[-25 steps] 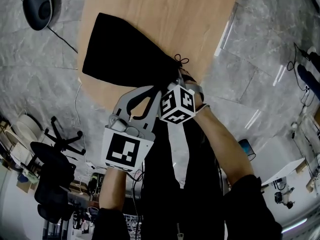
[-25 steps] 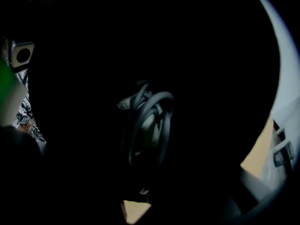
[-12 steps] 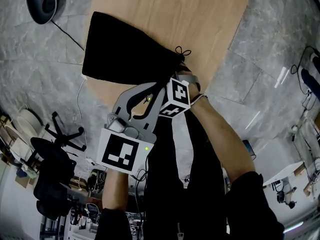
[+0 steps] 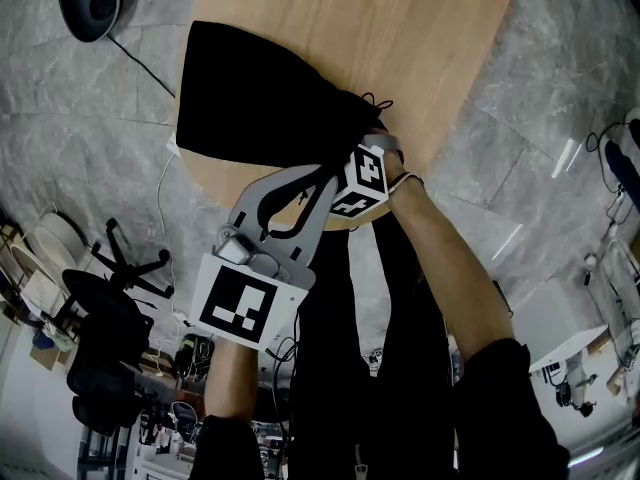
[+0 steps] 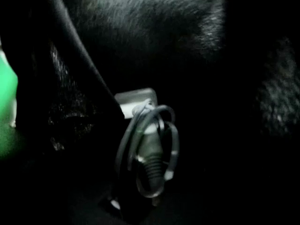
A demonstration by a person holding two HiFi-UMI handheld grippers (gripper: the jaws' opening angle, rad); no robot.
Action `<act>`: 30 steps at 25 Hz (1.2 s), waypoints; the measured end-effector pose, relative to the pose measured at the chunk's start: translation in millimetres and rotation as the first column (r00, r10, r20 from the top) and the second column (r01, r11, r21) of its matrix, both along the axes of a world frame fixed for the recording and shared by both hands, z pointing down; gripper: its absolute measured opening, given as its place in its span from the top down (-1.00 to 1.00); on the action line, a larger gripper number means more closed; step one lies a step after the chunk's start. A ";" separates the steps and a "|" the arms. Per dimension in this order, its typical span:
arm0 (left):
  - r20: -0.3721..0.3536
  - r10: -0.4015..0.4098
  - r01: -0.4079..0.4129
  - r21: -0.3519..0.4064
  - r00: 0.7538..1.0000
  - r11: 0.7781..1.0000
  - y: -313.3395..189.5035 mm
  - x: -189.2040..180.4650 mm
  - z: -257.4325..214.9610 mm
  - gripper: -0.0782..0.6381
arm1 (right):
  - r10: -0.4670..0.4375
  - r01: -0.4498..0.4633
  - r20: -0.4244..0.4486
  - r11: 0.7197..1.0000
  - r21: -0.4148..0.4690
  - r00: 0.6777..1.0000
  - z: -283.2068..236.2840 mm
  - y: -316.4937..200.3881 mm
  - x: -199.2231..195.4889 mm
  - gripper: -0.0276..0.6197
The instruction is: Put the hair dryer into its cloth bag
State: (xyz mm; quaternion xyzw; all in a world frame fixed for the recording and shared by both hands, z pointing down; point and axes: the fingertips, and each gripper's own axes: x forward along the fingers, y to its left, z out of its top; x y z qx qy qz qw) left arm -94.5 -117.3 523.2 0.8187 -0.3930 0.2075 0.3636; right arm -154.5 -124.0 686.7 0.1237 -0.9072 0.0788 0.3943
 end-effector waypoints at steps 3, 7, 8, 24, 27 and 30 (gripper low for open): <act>0.004 -0.021 0.021 -0.004 1.000 1.000 -1.8 -0.4 0.7 0.71 | -0.006 0.006 0.016 1.000 0.020 1.000 -3.8 -1.4 1.4 0.19; 0.021 -0.032 0.033 -0.008 0.999 0.999 -6.0 0.4 2.8 0.71 | -0.030 0.029 0.014 0.999 0.035 0.999 -12.6 6.1 20.7 0.07; 0.026 -0.030 0.030 -0.010 0.999 0.999 -6.0 1.1 4.0 0.71 | -0.027 0.027 0.013 0.999 0.036 1.000 -14.7 8.1 28.5 0.07; 0.257 0.162 -0.120 -0.171 0.953 0.978 41.5 62.7 131.6 0.56 | 0.416 -0.419 -0.056 0.894 -0.158 0.908 -37.7 48.2 215.9 0.88; 0.257 0.157 -0.101 -0.218 0.954 0.971 58.4 65.4 141.5 0.36 | 0.514 -0.521 -0.095 0.823 -0.227 0.852 -47.2 51.3 234.3 0.88; 0.269 0.143 -0.085 -0.216 0.952 0.973 63.4 63.5 131.7 0.33 | 0.557 -0.568 -0.117 0.790 -0.232 0.822 -62.2 44.1 241.0 0.88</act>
